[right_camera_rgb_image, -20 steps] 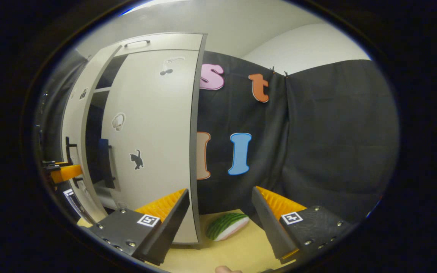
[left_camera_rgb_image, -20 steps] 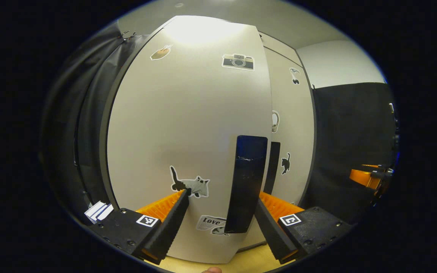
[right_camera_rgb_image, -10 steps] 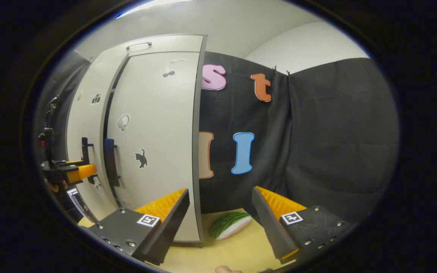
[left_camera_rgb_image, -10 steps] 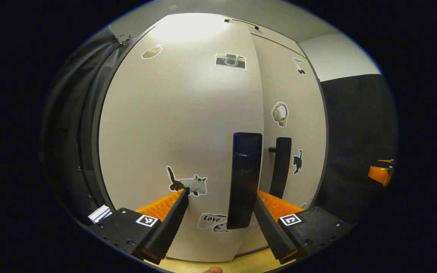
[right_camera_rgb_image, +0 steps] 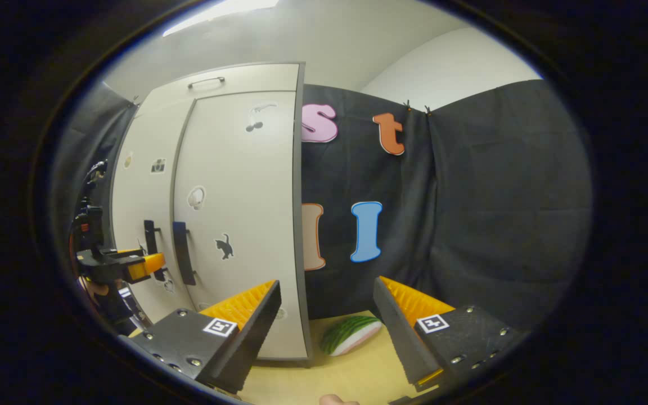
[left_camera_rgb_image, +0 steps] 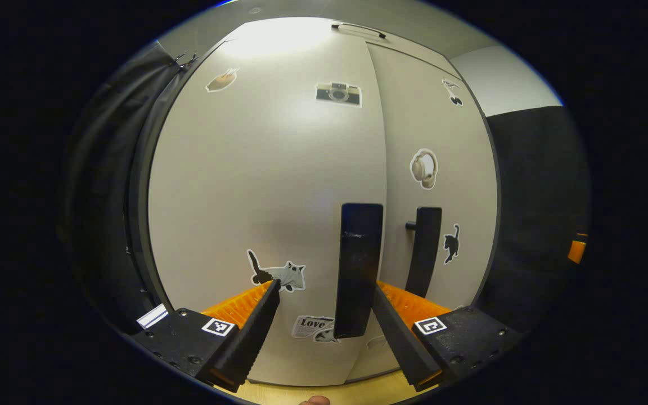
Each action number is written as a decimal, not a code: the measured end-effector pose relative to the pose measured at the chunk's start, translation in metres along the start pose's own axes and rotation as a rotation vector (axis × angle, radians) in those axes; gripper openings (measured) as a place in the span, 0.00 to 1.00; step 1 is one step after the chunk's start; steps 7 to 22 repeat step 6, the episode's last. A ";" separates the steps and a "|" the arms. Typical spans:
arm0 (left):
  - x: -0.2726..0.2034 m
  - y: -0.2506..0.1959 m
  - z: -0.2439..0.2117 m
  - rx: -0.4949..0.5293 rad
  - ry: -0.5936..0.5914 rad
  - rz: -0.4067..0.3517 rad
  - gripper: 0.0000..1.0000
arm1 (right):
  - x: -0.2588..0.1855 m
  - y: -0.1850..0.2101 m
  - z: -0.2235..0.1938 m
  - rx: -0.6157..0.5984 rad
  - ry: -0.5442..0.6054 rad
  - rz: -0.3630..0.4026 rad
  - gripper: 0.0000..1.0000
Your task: Grasp the bottle in the cabinet with the left hand and place it on the coaster, then close the right door with the right hand and the left door with the left hand.
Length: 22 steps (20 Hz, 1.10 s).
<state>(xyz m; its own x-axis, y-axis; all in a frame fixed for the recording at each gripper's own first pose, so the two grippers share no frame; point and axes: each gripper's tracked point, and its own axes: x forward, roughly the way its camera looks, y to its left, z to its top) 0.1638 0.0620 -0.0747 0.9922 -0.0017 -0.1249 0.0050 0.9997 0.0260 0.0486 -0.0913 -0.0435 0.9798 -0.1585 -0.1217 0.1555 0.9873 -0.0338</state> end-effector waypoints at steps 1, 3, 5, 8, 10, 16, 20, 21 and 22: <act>-0.014 -0.003 0.010 -0.001 0.004 0.001 1.00 | -0.005 0.004 0.011 0.009 -0.004 0.017 1.00; -0.039 -0.013 0.037 0.007 -0.013 -0.004 0.96 | -0.012 0.008 0.035 0.019 -0.027 0.039 1.00; -0.067 -0.027 0.066 0.018 -0.037 -0.012 0.96 | -0.020 0.014 0.059 0.021 -0.060 0.064 1.00; -0.080 -0.035 0.078 0.016 -0.044 -0.021 0.95 | -0.023 0.016 0.071 0.023 -0.077 0.078 1.00; -0.080 -0.035 0.078 0.016 -0.044 -0.021 0.95 | -0.023 0.016 0.071 0.023 -0.077 0.078 1.00; -0.080 -0.035 0.078 0.016 -0.044 -0.021 0.95 | -0.023 0.016 0.071 0.023 -0.077 0.078 1.00; -0.080 -0.035 0.078 0.016 -0.044 -0.021 0.95 | -0.023 0.016 0.071 0.023 -0.077 0.078 1.00; -0.080 -0.035 0.078 0.016 -0.044 -0.021 0.95 | -0.023 0.016 0.071 0.023 -0.077 0.078 1.00; -0.080 -0.035 0.078 0.016 -0.044 -0.021 0.95 | -0.023 0.016 0.071 0.023 -0.077 0.078 1.00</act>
